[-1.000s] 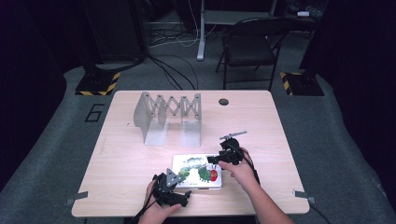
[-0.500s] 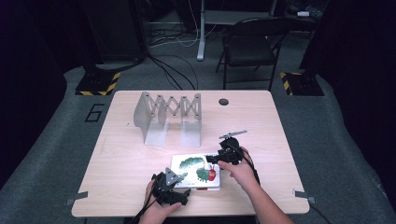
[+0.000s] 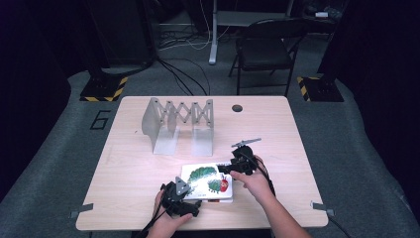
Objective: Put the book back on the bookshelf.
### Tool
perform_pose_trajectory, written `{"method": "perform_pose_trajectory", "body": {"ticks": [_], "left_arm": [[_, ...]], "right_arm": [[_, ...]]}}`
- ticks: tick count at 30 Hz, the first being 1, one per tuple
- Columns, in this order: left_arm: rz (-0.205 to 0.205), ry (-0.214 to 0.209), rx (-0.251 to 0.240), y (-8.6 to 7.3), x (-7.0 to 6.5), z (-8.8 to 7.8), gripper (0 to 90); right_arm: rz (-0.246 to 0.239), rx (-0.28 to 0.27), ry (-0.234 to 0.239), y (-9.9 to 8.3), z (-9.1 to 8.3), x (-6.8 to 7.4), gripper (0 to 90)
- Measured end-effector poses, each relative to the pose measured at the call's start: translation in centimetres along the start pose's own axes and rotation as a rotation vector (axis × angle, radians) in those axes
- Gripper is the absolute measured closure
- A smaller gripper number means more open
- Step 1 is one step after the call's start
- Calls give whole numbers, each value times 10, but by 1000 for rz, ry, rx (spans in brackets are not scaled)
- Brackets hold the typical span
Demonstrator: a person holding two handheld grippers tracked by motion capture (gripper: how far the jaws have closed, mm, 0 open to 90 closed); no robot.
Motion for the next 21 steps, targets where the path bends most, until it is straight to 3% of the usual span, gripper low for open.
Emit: {"method": "perform_pose_trajectory", "body": {"ticks": [6, 10, 12, 16, 21], "left_arm": [[0, 9, 14, 2, 0, 0, 0], [-7, 19, 16, 2, 0, 0, 0], [26, 37, 10, 3, 0, -1, 2], [53, 66, -4, 3, -2, -2, 2], [67, 57, -10, 4, -3, -3, 21]], "right_arm": [[-25, -14, -5, 1, 1, 0, 324], [-14, -12, 3, 1, 0, 2, 326], [-18, -11, 5, 1, 0, 1, 327], [-9, -3, 6, 0, 1, 1, 329], [-11, -5, 7, 0, 1, 1, 329]]}}
Point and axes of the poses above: each handheld gripper's, and its own axes: z roughly forward along the jaws, y roughly out of its top, x roughly to its left, the point moved 4 cm from there along z, roughly forward along the jaws, and after that the axes turned 2 degrees about y, right-handed, at the moved point
